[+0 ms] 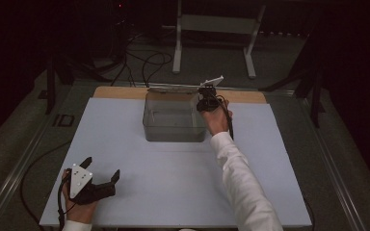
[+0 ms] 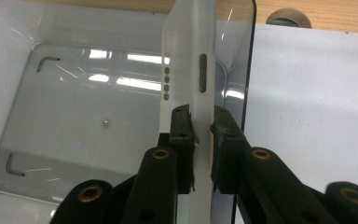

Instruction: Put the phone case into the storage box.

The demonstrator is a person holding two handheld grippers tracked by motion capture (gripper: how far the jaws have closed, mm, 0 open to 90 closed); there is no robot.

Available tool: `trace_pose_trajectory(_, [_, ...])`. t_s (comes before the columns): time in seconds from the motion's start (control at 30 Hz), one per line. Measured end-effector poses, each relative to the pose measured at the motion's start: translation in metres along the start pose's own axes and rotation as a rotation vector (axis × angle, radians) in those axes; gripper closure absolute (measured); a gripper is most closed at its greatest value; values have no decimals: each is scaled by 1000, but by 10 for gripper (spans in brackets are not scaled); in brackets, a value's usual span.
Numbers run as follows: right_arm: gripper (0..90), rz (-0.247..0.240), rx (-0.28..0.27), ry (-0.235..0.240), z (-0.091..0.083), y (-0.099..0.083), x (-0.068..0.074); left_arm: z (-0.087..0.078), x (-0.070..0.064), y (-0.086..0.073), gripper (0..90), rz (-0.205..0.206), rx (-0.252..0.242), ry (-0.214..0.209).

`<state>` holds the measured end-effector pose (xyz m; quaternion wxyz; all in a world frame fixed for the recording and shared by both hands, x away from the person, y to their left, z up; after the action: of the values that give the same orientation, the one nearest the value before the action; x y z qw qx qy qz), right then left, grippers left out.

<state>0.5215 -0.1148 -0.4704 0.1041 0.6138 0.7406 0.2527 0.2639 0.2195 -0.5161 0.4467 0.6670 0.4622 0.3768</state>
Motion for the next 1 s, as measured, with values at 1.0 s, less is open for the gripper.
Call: trace_pose_trajectory(1.0, [809, 3, 25, -18, 12, -1, 1, 0, 1, 0, 2, -2, -1, 1])
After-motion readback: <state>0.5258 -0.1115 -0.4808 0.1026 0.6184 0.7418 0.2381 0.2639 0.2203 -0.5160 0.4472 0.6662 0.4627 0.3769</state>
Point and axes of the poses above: each handheld gripper's, and its own axes: z roughly forward along the jaws, y roughly out of its top, x roughly to its left, the point moved 5 cm from there along z, roughly forward along the jaws, and after that the axes turned 5 degrees about y, right-handed, at the moved point
